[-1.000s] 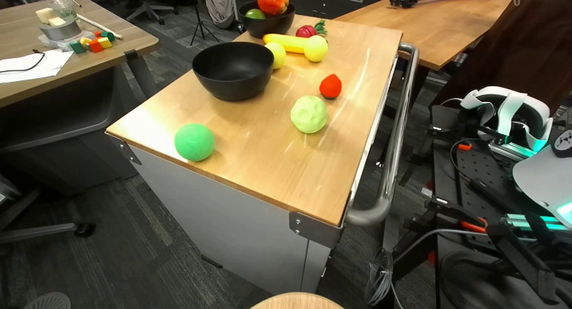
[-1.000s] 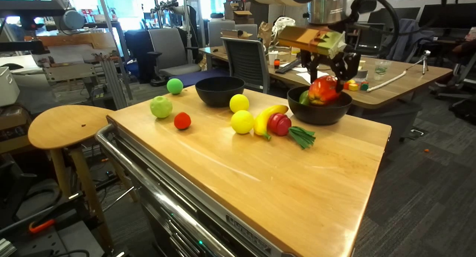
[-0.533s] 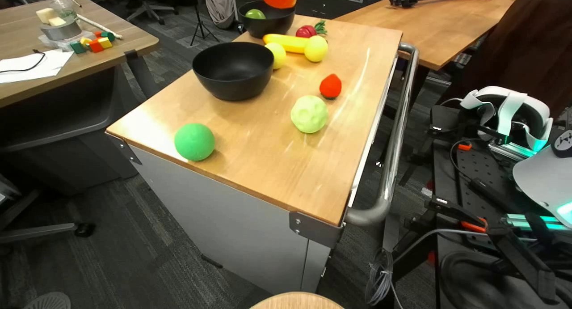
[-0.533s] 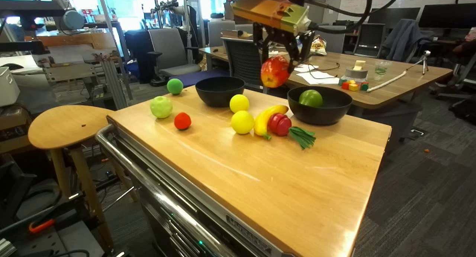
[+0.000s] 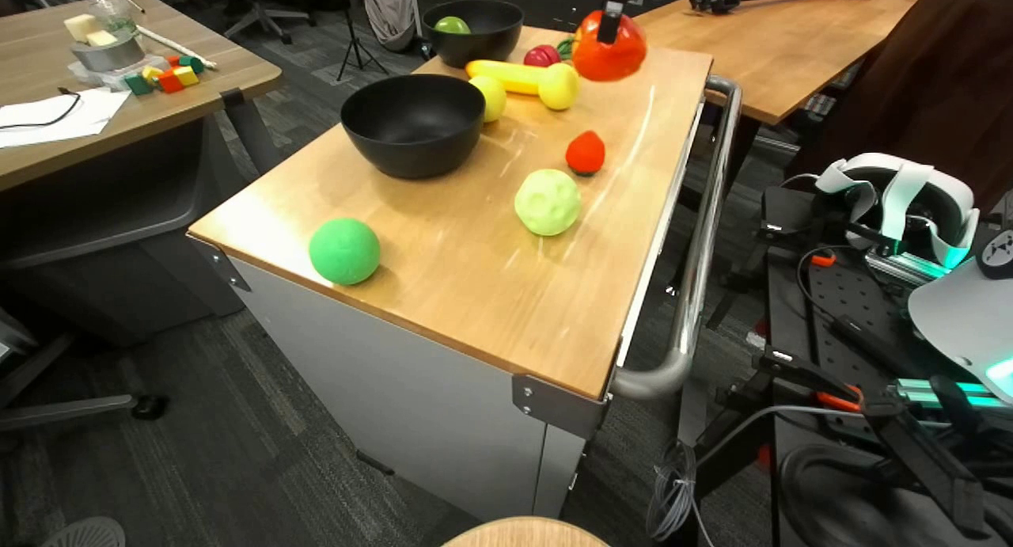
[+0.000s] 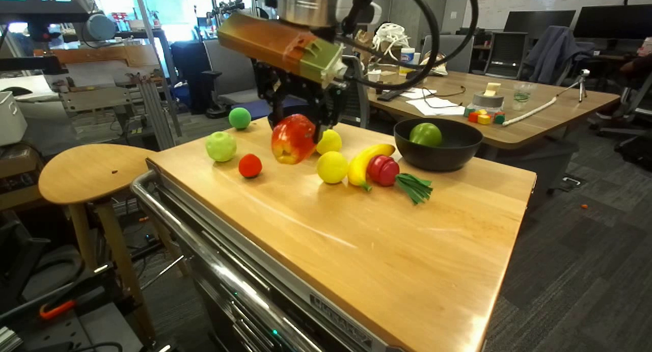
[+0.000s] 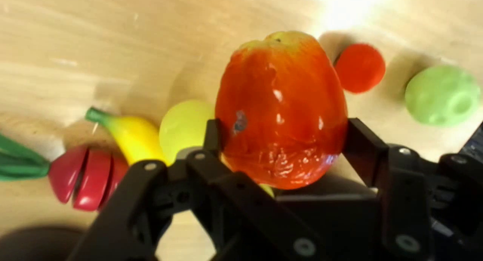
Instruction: Remove all the plastic vegetables and fruits from the two bowls
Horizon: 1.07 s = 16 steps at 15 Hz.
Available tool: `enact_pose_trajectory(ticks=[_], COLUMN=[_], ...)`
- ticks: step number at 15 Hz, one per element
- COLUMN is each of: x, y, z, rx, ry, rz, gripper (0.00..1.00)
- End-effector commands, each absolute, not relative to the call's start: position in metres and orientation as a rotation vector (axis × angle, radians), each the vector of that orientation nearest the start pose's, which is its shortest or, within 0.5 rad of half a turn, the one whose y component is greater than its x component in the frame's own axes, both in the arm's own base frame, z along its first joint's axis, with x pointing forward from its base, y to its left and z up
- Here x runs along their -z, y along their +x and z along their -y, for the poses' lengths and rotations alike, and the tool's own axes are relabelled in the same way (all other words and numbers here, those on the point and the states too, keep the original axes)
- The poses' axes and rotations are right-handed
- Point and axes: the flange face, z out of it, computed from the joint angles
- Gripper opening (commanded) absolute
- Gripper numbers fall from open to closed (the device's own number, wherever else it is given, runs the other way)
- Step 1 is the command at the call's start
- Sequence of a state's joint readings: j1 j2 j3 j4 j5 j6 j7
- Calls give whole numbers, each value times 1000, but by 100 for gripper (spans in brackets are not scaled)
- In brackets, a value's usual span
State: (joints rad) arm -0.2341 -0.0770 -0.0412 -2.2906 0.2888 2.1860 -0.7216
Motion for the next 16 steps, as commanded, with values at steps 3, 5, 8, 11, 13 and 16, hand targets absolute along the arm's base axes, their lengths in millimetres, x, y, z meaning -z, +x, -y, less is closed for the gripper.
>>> enact_pose_trajectory(ticks=[3, 5, 8, 11, 13, 16], x=[-349, -332, -316, -326, -346, -397], y=[431, 428, 425, 427, 429, 440], z=[114, 117, 121, 115, 106, 91], rx=[214, 280, 374, 471, 501, 529], ry=[-2908, -2934, -2970, -2969, -2953, -2901], rz=[573, 607, 660, 685, 708, 682], gripper=[53, 53, 53, 94, 100, 100])
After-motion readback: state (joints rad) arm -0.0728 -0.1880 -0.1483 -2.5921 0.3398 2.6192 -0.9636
